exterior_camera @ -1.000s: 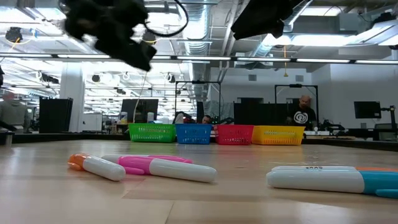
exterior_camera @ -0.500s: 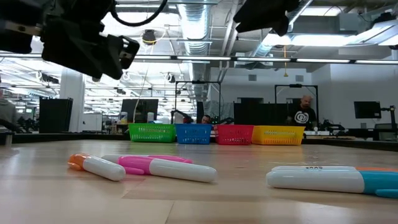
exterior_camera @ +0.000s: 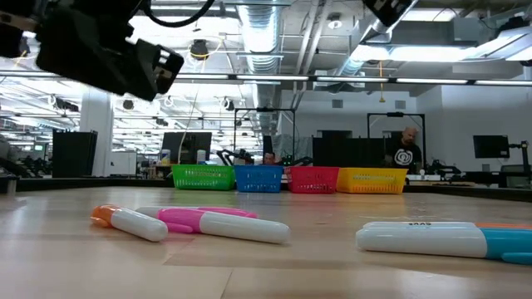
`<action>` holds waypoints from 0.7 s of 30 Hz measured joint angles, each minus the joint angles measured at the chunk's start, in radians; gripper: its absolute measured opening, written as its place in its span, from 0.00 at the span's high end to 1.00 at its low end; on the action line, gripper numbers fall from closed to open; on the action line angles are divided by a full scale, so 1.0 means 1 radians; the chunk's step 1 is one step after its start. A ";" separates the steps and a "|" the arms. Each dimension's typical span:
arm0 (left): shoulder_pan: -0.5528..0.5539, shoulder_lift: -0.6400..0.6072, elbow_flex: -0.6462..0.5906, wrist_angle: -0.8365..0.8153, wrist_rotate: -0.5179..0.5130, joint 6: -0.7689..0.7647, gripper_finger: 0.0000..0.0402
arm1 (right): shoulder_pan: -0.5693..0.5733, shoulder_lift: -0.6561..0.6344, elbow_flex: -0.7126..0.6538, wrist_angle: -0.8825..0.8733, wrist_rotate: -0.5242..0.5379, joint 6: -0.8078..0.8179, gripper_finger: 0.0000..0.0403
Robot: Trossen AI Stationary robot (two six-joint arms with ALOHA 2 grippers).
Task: Pick & Place Markers
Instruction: Put the left small orange highlighter pen into the blue bin
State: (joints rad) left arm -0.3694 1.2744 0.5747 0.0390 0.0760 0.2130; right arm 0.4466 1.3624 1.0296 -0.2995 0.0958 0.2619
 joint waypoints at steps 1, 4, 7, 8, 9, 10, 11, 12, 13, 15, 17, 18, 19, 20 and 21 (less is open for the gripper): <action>-0.011 0.018 0.000 0.012 -0.001 -0.012 0.65 | 0.010 0.000 -0.003 0.000 0.000 0.000 0.71; -0.051 0.079 0.000 0.073 -0.001 -0.050 0.65 | 0.037 0.000 -0.015 0.001 0.009 0.000 0.71; -0.098 0.130 0.000 0.120 -0.001 -0.074 0.65 | 0.064 0.000 -0.024 0.005 0.030 0.002 0.71; -0.113 0.143 0.000 0.132 -0.007 -0.085 0.65 | 0.073 0.000 -0.024 0.006 0.046 0.007 0.71; -0.126 0.156 0.000 0.142 -0.021 -0.094 0.65 | 0.080 0.000 -0.024 0.006 0.060 0.016 0.71; -0.137 0.169 0.000 0.158 -0.033 -0.099 0.65 | 0.086 0.000 -0.024 0.005 0.071 0.023 0.71; -0.147 0.183 0.001 0.174 -0.046 -0.106 0.65 | 0.091 0.000 -0.025 0.005 0.079 0.025 0.71; -0.155 0.195 0.001 0.184 -0.060 -0.114 0.65 | 0.096 0.000 -0.025 0.005 0.088 0.026 0.71; -0.161 0.208 0.001 0.203 -0.073 -0.120 0.65 | 0.101 0.000 -0.025 0.004 0.091 0.026 0.71; -0.167 0.237 0.002 0.248 -0.091 -0.131 0.65 | 0.106 0.000 -0.025 0.000 0.092 0.026 0.71; -0.168 0.263 0.004 0.270 -0.105 -0.148 0.65 | 0.110 0.000 -0.025 -0.002 0.093 0.026 0.71; -0.167 0.280 0.011 0.269 -0.111 -0.154 0.65 | 0.110 0.000 -0.025 -0.003 0.093 0.026 0.71; -0.167 0.295 0.018 0.270 -0.116 -0.163 0.65 | 0.110 0.000 -0.025 -0.006 0.093 0.026 0.71; -0.167 0.309 0.026 0.269 -0.117 -0.166 0.65 | 0.110 0.000 -0.025 -0.007 0.093 0.026 0.71; -0.167 0.324 0.037 0.270 -0.117 -0.167 0.65 | 0.110 0.000 -0.025 -0.007 0.093 0.026 0.71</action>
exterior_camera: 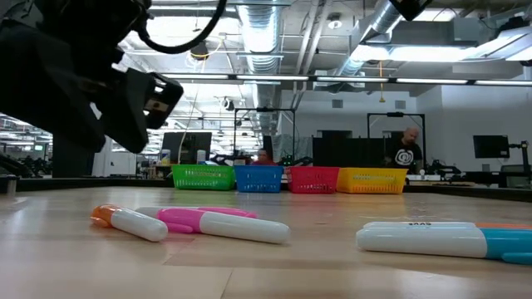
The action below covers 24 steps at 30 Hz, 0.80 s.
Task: Pick & Place Markers
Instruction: Put the left small orange highlighter pen into the blue bin
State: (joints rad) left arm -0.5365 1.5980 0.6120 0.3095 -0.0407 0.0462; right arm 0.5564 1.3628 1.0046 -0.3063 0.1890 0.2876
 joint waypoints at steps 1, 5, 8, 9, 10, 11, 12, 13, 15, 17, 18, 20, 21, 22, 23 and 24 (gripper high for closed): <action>0.000 0.015 0.011 0.005 0.000 -0.002 0.65 | 0.000 0.000 0.000 -0.001 0.000 0.000 0.71; 0.000 0.055 0.037 0.005 0.003 -0.004 0.65 | 0.000 0.000 0.000 -0.001 0.000 0.000 0.71; -0.001 0.082 0.049 0.005 0.014 -0.034 0.65 | 0.000 0.000 0.000 -0.001 -0.002 0.000 0.71; -0.001 0.089 0.050 0.005 0.018 -0.048 0.65 | 0.001 0.000 0.000 -0.001 -0.002 0.000 0.71; -0.004 0.093 0.050 0.001 0.022 -0.056 0.65 | 0.001 0.000 -0.001 -0.001 -0.003 0.000 0.71; -0.008 0.100 0.050 0.006 0.023 -0.062 0.65 | 0.002 0.000 -0.001 -0.001 -0.003 0.000 0.71; -0.011 0.107 0.051 0.008 0.024 -0.068 0.65 | 0.002 0.000 -0.001 -0.002 -0.003 0.001 0.71; -0.016 0.109 0.051 0.005 0.024 -0.072 0.65 | 0.002 0.000 -0.001 -0.002 -0.003 0.001 0.71; -0.024 0.113 0.050 0.008 0.026 -0.078 0.65 | 0.002 0.000 -0.001 -0.002 -0.003 0.000 0.71; -0.028 0.117 0.048 0.004 0.022 -0.082 0.65 | 0.002 0.000 -0.001 -0.002 -0.003 0.001 0.71; -0.029 0.124 0.047 0.001 0.016 -0.088 0.65 | 0.002 0.000 -0.001 -0.002 -0.003 0.001 0.71; -0.023 0.144 0.048 0.006 0.003 -0.107 0.65 | 0.002 0.000 -0.001 -0.002 -0.003 0.000 0.71; -0.018 0.153 0.049 0.006 0.006 -0.114 0.65 | 0.002 0.000 -0.001 -0.001 -0.003 0.001 0.71; -0.016 0.166 0.050 0.004 0.003 -0.115 0.65 | 0.002 0.000 -0.001 0.000 -0.002 0.001 0.71; -0.015 0.177 0.052 0.004 0.004 -0.115 0.65 | 0.002 0.000 -0.001 0.001 0.000 0.001 0.71; -0.017 0.184 0.057 0.007 0.001 -0.114 0.65 | 0.002 0.000 -0.001 0.000 0.001 0.001 0.71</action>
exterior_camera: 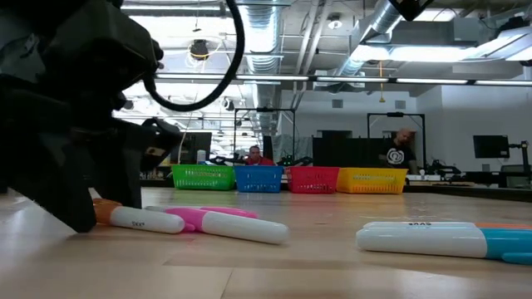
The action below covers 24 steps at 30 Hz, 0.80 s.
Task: Pick & Place Markers
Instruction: Put the left small orange highlighter pen into the blue bin
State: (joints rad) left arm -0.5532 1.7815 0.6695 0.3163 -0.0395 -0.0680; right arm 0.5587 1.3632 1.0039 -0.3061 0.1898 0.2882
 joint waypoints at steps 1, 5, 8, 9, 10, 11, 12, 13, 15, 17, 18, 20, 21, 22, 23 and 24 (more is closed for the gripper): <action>-0.001 0.007 0.001 0.006 -0.001 0.000 0.65 | 0.000 0.000 0.000 0.001 0.000 0.000 0.71; -0.001 0.017 0.004 0.009 0.014 0.003 0.66 | 0.000 0.000 0.000 0.001 0.000 0.000 0.71; -0.002 0.017 0.004 0.007 0.018 0.003 0.68 | 0.000 0.000 0.000 0.000 0.001 0.000 0.71; -0.002 0.017 0.004 0.007 0.018 0.000 0.69 | 0.000 0.000 0.000 0.001 0.001 0.000 0.71; -0.002 0.017 0.004 0.006 0.020 -0.001 0.70 | 0.000 0.000 0.000 0.001 0.001 0.000 0.71; -0.003 0.017 0.004 0.006 0.023 -0.006 0.71 | 0.000 0.000 0.000 0.001 0.001 0.000 0.71; -0.004 0.017 0.004 0.005 0.024 -0.017 0.73 | 0.000 0.000 0.000 0.001 0.001 0.000 0.71; -0.004 0.017 0.004 0.005 0.025 -0.027 0.75 | 0.000 0.000 0.000 0.001 0.001 0.000 0.71; -0.004 0.017 0.004 0.005 0.030 -0.066 0.80 | 0.000 0.000 0.000 0.001 0.001 0.000 0.71; -0.005 0.018 0.003 0.007 0.032 -0.118 0.85 | 0.000 0.000 0.000 0.001 0.001 0.001 0.71; -0.004 0.018 0.003 0.008 0.032 -0.145 0.88 | 0.000 0.000 0.000 0.001 0.001 0.003 0.71; -0.005 0.018 0.003 0.017 0.032 -0.192 0.90 | 0.000 0.000 0.000 0.001 0.002 0.016 0.71; -0.007 0.019 0.002 0.023 0.031 -0.216 0.90 | 0.000 0.000 0.000 0.001 0.002 0.028 0.71; -0.010 0.018 0.001 0.029 0.028 -0.241 0.90 | 0.000 0.000 0.000 0.001 0.002 0.040 0.71; -0.013 0.013 0.001 0.033 0.025 -0.259 0.90 | 0.000 0.000 0.000 0.001 0.001 0.053 0.71; -0.017 0.009 -0.001 0.033 0.020 -0.275 0.90 | 0.000 0.000 0.000 0.001 0.000 0.061 0.71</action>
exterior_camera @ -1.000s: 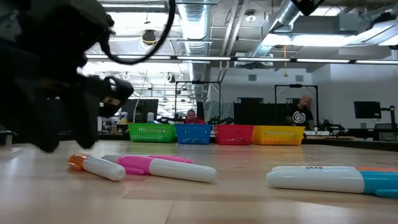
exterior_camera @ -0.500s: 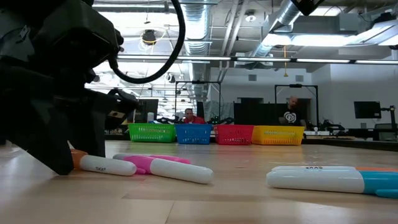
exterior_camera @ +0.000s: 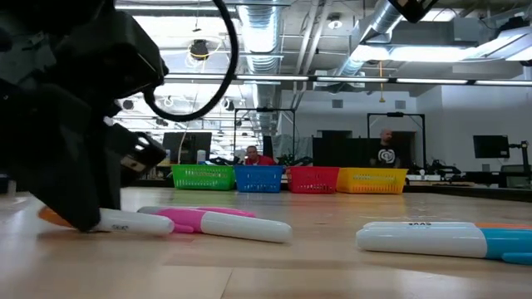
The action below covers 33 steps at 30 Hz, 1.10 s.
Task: Pick & Place Markers
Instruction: Put the left small orange highlighter pen into the blue bin
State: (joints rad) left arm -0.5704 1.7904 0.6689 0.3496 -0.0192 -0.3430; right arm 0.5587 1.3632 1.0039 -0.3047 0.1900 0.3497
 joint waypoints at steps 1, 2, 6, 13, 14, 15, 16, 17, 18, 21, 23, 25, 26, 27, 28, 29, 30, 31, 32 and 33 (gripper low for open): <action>-0.005 -0.009 -0.001 -0.003 -0.011 -0.017 0.90 | 0.000 0.000 0.000 0.000 -0.001 0.002 0.71; -0.010 -0.021 -0.002 -0.008 -0.032 -0.034 0.90 | 0.000 0.000 0.000 0.000 -0.002 0.001 0.71; -0.026 -0.087 -0.002 0.008 -0.128 -0.076 0.89 | 0.007 0.000 0.000 0.002 -0.004 0.001 0.71; -0.027 -0.209 0.000 0.015 -0.300 -0.132 0.89 | 0.010 0.000 0.000 0.001 -0.005 -0.007 0.71; -0.027 -0.227 0.000 0.013 -0.327 -0.134 0.89 | 0.010 0.000 0.000 0.001 -0.005 -0.007 0.71; -0.026 -0.243 0.000 0.014 -0.355 -0.134 0.89 | 0.010 0.000 0.000 0.001 -0.005 -0.007 0.71; -0.023 -0.260 0.000 0.017 -0.381 -0.136 0.89 | 0.010 0.000 0.000 0.001 -0.005 -0.005 0.71; -0.021 -0.275 0.000 0.017 -0.405 -0.138 0.89 | 0.010 0.000 0.000 0.001 -0.005 0.007 0.71; -0.017 -0.288 0.000 0.017 -0.425 -0.142 0.89 | 0.008 0.000 0.000 0.001 -0.003 0.024 0.71; 0.005 -0.326 0.000 0.018 -0.481 -0.163 0.89 | -0.002 0.000 0.000 0.000 0.021 0.093 0.71; 0.025 -0.344 0.000 0.017 -0.514 -0.171 0.89 | -0.013 0.000 0.000 0.000 0.040 0.130 0.71; 0.049 -0.355 0.000 0.018 -0.535 -0.171 0.89 | -0.026 0.000 0.000 -0.001 0.061 0.153 0.71; 0.064 -0.360 0.000 0.017 -0.536 -0.171 0.89 | -0.035 0.000 0.000 -0.001 0.073 0.164 0.71; 0.080 -0.363 0.000 0.017 -0.536 -0.171 0.89 | -0.045 0.000 0.000 -0.001 0.081 0.173 0.71; 0.098 -0.365 0.000 0.018 -0.536 -0.171 0.89 | -0.057 0.000 0.000 -0.001 0.085 0.175 0.71; 0.116 -0.367 0.000 0.017 -0.537 -0.171 0.89 | -0.071 0.000 0.000 -0.001 0.090 0.175 0.71; 0.137 -0.368 0.000 0.017 -0.538 -0.171 0.89 | -0.084 0.000 0.000 -0.001 0.096 0.175 0.71; 0.158 -0.369 0.000 0.017 -0.538 -0.171 0.88 | -0.099 0.000 0.000 -0.001 0.100 0.175 0.71; 0.182 -0.369 0.000 0.017 -0.538 -0.171 0.88 | -0.116 0.000 0.000 -0.001 0.100 0.175 0.71; 0.207 -0.369 0.000 0.017 -0.538 -0.171 0.88 | -0.132 0.000 0.000 -0.001 0.100 0.175 0.71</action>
State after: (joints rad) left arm -0.3631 1.4216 0.6689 0.3666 -0.5571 -0.5142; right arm 0.4264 1.3632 1.0039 -0.3060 0.2905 0.5247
